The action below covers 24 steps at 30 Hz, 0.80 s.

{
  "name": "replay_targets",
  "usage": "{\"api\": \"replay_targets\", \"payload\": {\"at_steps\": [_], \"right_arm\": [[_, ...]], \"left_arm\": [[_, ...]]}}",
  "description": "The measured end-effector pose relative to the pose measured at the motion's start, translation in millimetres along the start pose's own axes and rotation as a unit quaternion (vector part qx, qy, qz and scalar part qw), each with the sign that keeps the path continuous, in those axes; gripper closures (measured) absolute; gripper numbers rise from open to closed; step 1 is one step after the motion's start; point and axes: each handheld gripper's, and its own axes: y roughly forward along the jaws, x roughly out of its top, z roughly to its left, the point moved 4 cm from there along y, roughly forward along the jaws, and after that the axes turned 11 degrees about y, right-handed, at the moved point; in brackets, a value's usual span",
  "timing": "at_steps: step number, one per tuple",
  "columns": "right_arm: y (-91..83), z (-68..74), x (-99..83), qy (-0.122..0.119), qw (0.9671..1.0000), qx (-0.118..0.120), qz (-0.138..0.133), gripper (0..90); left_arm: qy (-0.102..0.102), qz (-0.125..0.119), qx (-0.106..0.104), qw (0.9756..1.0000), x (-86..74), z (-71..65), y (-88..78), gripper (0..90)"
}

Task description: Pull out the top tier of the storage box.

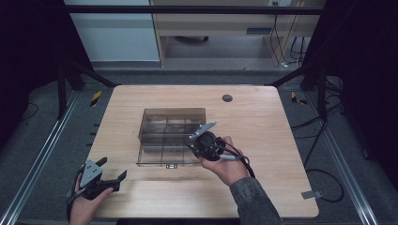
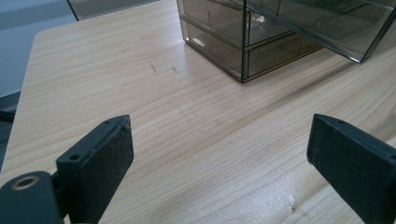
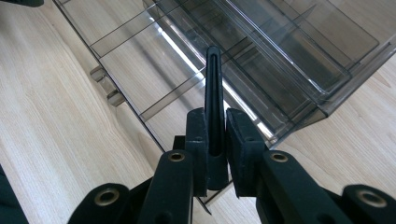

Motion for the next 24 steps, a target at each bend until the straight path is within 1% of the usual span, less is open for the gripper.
{"api": "replay_targets", "payload": {"at_steps": [5, 6, 8, 24], "right_arm": [[4.6, 0.5, -0.3, 0.001, 1.0000, 0.001, 0.001, 79.3], [5.3, 0.8, -0.5, 0.006, 1.0000, 0.002, 0.002, 79.3], [6.3, 0.9, -1.3, 0.007, 1.0000, 0.003, 0.005, 79.3], [13.4, 0.4, -5.1, 0.010, 0.9998, 0.003, 0.015, 79.3]], "left_arm": [[0.001, 0.000, 0.000, 1.0000, 0.0, 0.2, -0.1, 7.2], [0.001, 0.000, 0.000, 1.0000, 0.0, 0.0, -0.1, 7.2], [0.001, -0.001, 0.000, 1.0000, 0.0, -0.2, 0.1, 7.2], [0.001, 0.000, 0.000, 1.0000, 0.0, -0.3, 0.2, 7.2]]}}
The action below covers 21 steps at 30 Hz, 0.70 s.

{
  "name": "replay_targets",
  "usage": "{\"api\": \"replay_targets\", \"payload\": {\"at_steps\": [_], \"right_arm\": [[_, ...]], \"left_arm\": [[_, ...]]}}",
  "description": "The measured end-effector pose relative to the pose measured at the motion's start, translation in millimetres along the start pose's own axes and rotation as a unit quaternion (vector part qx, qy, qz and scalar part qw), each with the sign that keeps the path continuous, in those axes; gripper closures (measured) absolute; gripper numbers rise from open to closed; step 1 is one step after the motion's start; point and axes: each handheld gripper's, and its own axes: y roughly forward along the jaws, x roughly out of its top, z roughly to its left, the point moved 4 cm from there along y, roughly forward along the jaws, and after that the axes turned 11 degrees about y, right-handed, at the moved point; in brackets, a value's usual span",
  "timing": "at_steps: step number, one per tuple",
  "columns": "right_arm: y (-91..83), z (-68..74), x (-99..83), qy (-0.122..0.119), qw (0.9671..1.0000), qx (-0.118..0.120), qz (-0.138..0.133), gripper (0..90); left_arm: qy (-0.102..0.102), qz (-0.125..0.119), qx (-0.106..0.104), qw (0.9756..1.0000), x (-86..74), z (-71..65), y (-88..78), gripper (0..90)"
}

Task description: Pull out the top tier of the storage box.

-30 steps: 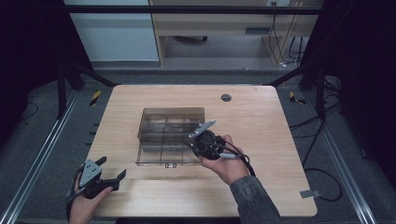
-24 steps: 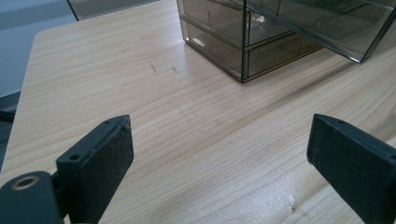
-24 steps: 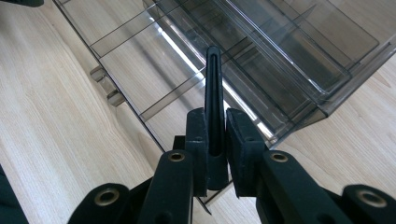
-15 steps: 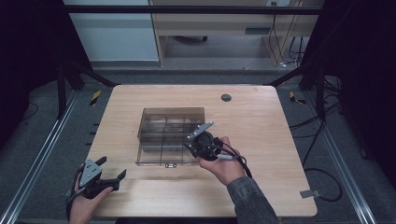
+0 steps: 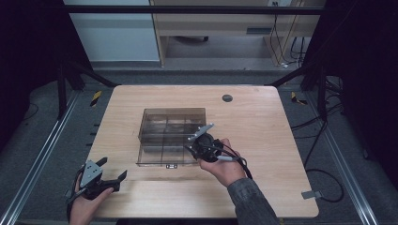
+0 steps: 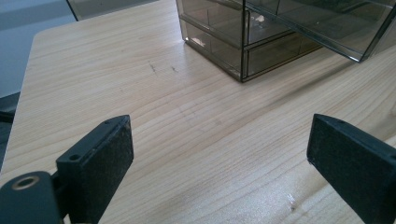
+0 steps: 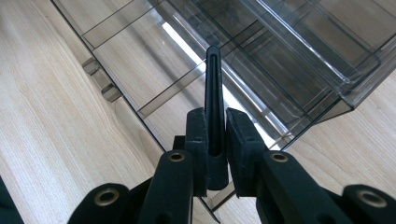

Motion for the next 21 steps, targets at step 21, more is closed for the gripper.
{"api": "replay_targets", "payload": {"at_steps": [21], "right_arm": [[-6.6, -7.0, -0.2, 0.014, 0.9997, -0.005, -0.021, 75.5]], "left_arm": [[0.000, 0.001, 0.000, 1.0000, 0.0, 0.0, 0.1, 7.2]]}}
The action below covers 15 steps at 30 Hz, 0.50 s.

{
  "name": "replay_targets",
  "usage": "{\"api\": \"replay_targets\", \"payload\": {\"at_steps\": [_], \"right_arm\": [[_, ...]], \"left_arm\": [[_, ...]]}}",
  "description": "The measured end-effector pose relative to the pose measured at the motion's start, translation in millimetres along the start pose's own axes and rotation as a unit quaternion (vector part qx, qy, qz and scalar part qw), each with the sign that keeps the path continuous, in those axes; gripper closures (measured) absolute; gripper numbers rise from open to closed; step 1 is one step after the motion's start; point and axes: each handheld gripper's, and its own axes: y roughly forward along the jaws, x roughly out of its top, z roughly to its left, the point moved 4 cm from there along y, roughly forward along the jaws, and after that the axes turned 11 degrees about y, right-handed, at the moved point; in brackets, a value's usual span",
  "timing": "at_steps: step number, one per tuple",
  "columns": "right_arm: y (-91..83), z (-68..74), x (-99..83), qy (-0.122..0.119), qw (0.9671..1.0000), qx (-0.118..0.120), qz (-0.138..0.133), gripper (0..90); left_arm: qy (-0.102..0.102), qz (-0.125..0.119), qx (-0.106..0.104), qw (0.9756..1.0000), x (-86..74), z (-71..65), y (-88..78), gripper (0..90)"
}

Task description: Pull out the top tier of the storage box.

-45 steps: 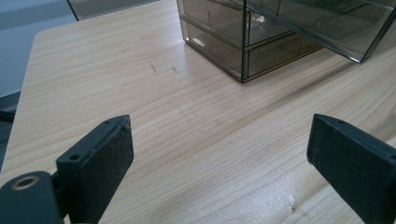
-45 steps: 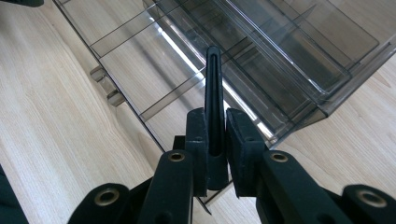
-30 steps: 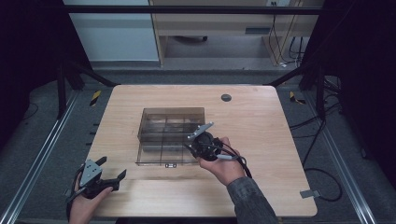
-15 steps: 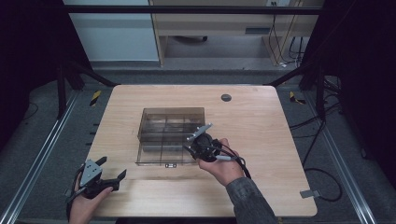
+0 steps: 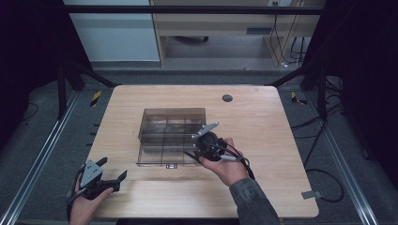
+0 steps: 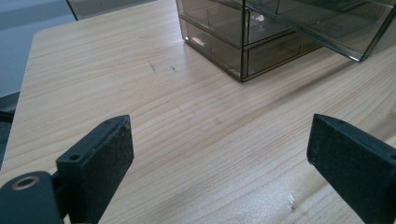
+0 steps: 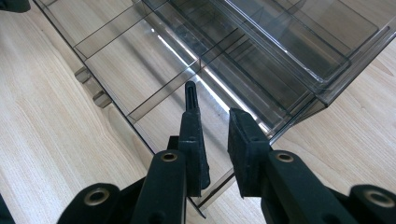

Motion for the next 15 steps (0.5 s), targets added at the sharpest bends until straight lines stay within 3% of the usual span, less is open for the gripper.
{"api": "replay_targets", "payload": {"at_steps": [9, 15], "right_arm": [[-7.2, 1.2, -0.8, 0.006, 0.9998, 0.000, -0.019, 78.0], [-19.8, 3.9, -9.5, 0.017, 0.9984, 0.003, -0.053, 82.2]], "left_arm": [[-0.003, -0.002, 0.001, 1.0000, -0.2, 0.7, -0.8, 7.1], [-0.029, -0.015, 0.001, 0.9995, -1.8, 5.6, -3.7, 7.4]]}}
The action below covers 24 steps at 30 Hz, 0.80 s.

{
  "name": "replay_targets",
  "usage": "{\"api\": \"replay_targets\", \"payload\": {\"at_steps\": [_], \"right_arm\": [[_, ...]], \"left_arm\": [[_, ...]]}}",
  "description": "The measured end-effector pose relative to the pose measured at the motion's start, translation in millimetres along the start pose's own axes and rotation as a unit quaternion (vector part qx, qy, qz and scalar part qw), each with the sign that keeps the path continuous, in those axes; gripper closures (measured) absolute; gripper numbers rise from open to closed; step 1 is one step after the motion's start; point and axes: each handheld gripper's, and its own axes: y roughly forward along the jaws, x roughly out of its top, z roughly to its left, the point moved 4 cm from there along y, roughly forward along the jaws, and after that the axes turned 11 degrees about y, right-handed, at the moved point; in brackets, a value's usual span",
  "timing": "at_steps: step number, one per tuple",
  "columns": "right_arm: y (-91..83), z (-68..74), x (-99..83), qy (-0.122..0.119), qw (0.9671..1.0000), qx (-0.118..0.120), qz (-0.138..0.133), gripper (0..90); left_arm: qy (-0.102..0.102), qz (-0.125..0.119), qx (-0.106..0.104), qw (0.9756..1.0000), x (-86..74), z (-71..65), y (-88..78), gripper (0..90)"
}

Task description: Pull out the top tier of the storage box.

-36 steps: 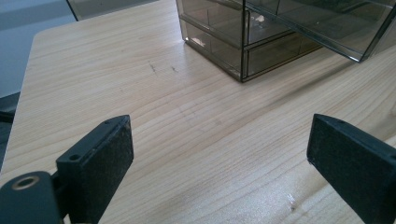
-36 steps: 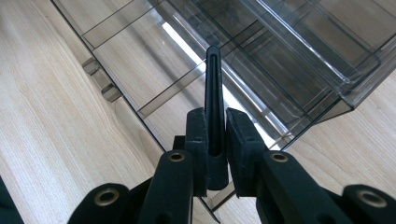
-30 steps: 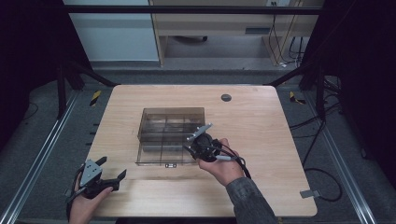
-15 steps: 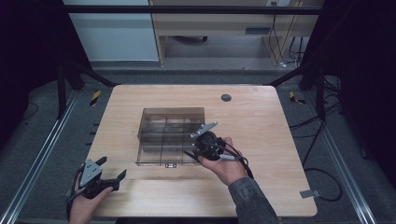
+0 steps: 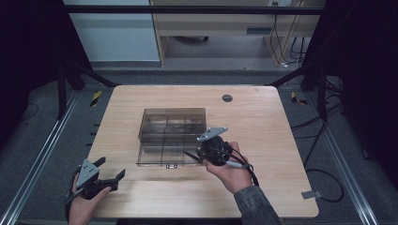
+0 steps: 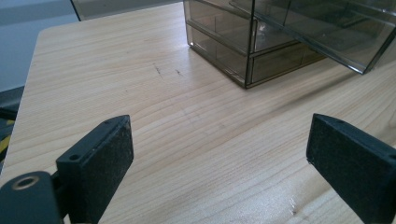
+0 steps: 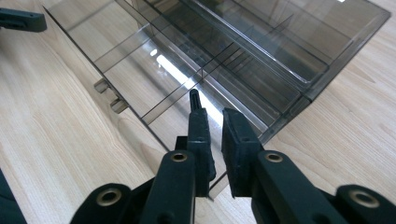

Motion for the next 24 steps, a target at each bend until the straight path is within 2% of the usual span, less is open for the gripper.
{"api": "replay_targets", "payload": {"at_steps": [3, 6, 9, 11, 16, 19, 24], "right_arm": [[-5.8, -0.6, -6.0, 0.009, 0.9998, 0.003, -0.017, 84.1], [-11.2, -2.2, -14.8, 0.015, 0.9994, 0.008, -0.030, 86.4], [-14.9, -3.7, -23.2, 0.021, 0.9990, 0.012, -0.037, 87.4], [-18.1, -3.3, -27.8, 0.020, 0.9989, 0.012, -0.041, 87.7], [-28.8, 0.7, -35.0, 0.016, 0.9983, 0.017, -0.053, 89.4], [-31.0, 5.6, -39.3, 0.013, 0.9981, 0.023, -0.056, 89.4], [-25.9, 13.3, -49.0, 0.009, 0.9977, 0.032, -0.059, 89.4]], "left_arm": [[-0.016, -0.011, -0.004, 0.9998, 2.3, 0.8, -1.4, 7.4], [-0.023, -0.022, -0.009, 0.9994, 8.6, 1.4, -2.9, 7.5], [-0.009, -0.021, -0.012, 0.9997, 18.9, 4.6, -2.5, 7.6], [-0.006, -0.025, -0.015, 0.9996, 27.9, 7.6, -2.9, 7.7], [0.017, -0.024, -0.020, 0.9994, 57.9, 14.0, 0.1, 8.1], [0.020, -0.024, -0.027, 0.9991, 77.7, 16.3, 3.7, 8.9], [0.018, -0.016, -0.032, 0.9992, 104.2, 18.4, 11.1, 17.4]]}}
